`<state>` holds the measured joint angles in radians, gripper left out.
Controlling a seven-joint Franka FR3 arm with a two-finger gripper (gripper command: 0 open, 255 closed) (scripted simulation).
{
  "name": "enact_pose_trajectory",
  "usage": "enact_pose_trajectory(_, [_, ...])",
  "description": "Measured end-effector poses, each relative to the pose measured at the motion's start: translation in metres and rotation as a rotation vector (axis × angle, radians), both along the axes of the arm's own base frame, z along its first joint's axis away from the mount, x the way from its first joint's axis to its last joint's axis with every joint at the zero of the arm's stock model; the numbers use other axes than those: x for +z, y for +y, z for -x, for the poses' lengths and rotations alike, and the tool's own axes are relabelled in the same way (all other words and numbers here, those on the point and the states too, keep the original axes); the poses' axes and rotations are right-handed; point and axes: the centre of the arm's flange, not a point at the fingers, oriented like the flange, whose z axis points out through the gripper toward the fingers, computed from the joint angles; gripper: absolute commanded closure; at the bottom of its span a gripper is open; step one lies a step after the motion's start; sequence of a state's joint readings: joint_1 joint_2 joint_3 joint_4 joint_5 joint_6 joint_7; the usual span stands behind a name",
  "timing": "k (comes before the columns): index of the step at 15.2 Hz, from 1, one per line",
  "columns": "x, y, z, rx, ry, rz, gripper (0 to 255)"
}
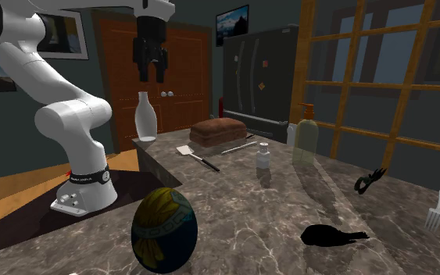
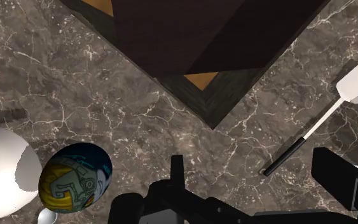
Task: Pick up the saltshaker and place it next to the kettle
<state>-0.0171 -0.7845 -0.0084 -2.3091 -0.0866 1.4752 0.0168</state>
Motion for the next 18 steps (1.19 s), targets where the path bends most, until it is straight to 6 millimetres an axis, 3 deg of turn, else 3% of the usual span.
enact_pose_trajectory(4, [-0.015,0.008,-0.021,0.004,-0.002,-0.006,0])
enact_pose_trajectory(18, [-0.101,0.068,-0.161,0.029,-0.027,-0.051,0])
